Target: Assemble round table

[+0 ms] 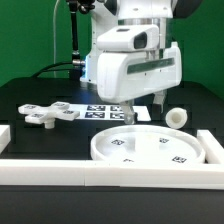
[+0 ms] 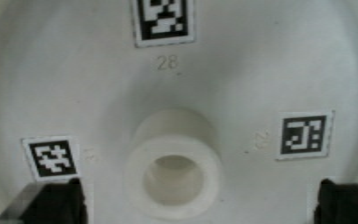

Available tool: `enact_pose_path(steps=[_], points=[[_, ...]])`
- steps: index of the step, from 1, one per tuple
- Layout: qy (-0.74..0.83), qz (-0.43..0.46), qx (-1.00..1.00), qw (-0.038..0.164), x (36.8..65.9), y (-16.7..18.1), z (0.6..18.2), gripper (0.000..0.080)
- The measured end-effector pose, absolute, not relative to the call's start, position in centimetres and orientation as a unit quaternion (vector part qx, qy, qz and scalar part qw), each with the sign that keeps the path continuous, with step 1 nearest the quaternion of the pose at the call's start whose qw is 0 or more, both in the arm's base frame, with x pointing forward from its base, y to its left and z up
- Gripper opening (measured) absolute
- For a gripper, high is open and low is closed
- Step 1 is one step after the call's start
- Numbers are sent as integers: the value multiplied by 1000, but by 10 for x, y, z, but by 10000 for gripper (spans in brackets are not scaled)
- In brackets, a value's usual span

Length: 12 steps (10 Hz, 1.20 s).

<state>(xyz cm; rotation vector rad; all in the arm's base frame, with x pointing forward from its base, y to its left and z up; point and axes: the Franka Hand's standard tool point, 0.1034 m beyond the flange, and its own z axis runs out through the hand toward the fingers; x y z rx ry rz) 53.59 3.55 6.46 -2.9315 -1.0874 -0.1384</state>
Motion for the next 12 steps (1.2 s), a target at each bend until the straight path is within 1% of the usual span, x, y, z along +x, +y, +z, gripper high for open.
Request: enact_pose_path(steps=[1,3,5,8,11,12], points=[[-301,-45,-953,7,519,45,68,649],[-253,-51,-966,10,505,60,67,649],[-267,-49,-962,9,506,57,66,649],[-162,-48,-985,23,506,60,66,649],[64,-32,-996,47,492,68,62,649],[113,-25,-992,51,485,76,58,649]])
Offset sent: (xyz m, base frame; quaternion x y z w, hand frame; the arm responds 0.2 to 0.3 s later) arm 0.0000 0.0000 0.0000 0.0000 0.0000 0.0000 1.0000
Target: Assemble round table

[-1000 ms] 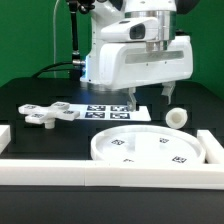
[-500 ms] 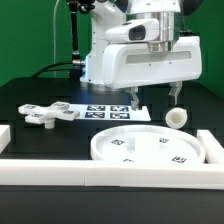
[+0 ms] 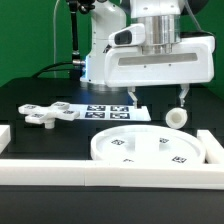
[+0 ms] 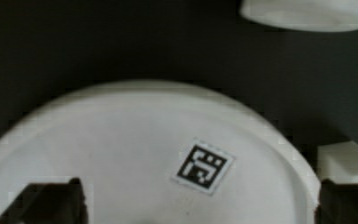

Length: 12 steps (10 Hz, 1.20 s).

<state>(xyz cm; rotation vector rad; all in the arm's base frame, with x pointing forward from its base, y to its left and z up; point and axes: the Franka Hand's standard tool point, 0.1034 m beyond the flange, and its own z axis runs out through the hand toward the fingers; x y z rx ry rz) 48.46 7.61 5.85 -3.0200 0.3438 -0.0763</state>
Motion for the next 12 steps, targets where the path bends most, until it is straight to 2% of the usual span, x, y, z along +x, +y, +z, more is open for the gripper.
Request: enact_pose_path(steps=[4,7,9,10,12], points=[[234,-15,-970,63,475,93,51,649],[229,-5,-971,63,473,93,50,649],[255,62,-962,70,465,96,50,649],[250,110,-958,84,466,98,50,649],[237,176,-951,97,464,96,49,649]])
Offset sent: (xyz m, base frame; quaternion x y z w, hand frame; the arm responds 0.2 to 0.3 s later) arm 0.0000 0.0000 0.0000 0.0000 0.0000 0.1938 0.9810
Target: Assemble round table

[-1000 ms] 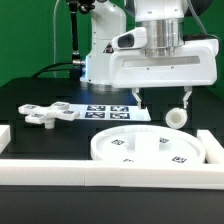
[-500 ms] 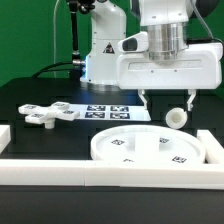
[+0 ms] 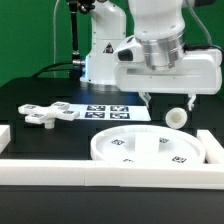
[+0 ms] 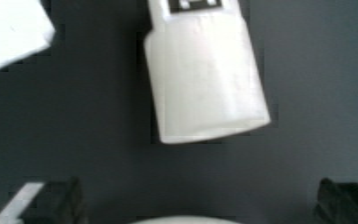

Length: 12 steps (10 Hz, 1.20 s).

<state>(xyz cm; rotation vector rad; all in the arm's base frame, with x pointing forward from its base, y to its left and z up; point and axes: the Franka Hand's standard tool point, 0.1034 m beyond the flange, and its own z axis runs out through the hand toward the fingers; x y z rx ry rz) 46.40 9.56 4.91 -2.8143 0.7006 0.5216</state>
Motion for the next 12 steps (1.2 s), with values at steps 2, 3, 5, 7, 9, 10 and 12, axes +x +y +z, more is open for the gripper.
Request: enact_pose_path(steps=[2,3,5,7,9,10,12], points=[[226,237,-939,109,462,93,47,649],[202,247,-940,117,463,96,46,649],[181,316,-922,131,459,101,43,649],[168,373,-902,140,456,107,43,649],[159,416,-884,145,456,112,37,649],[156,438,-873,147,453,112,33,649],[160,437,-873,145,449,111,24,649]])
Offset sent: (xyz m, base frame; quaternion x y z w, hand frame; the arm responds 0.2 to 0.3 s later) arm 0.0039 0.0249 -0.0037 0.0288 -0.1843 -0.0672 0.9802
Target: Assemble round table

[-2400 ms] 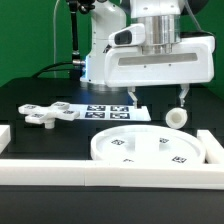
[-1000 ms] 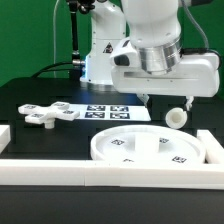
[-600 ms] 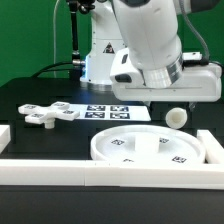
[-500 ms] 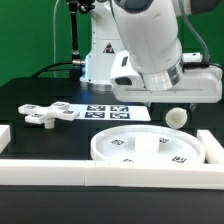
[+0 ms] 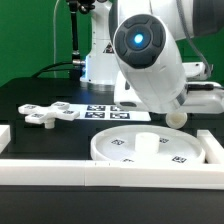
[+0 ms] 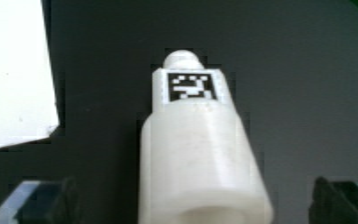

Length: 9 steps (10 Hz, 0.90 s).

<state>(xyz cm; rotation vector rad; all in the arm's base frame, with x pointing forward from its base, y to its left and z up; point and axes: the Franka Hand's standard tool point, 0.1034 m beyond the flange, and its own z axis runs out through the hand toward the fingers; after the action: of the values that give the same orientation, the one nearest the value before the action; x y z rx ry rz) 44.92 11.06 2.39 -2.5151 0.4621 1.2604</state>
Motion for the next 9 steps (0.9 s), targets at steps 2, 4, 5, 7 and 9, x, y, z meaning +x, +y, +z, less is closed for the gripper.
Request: enact_pose_path(steps=[2,4,5,7,9], points=[[168,441,-871,138,441,112,17,649],[173,447,-867,133,432,114,11,649],[173,449,-867,132,431,114,10,649],[169,448,-868,132,431,116,10,488],[167,447,-869,133,431,116,10,407]])
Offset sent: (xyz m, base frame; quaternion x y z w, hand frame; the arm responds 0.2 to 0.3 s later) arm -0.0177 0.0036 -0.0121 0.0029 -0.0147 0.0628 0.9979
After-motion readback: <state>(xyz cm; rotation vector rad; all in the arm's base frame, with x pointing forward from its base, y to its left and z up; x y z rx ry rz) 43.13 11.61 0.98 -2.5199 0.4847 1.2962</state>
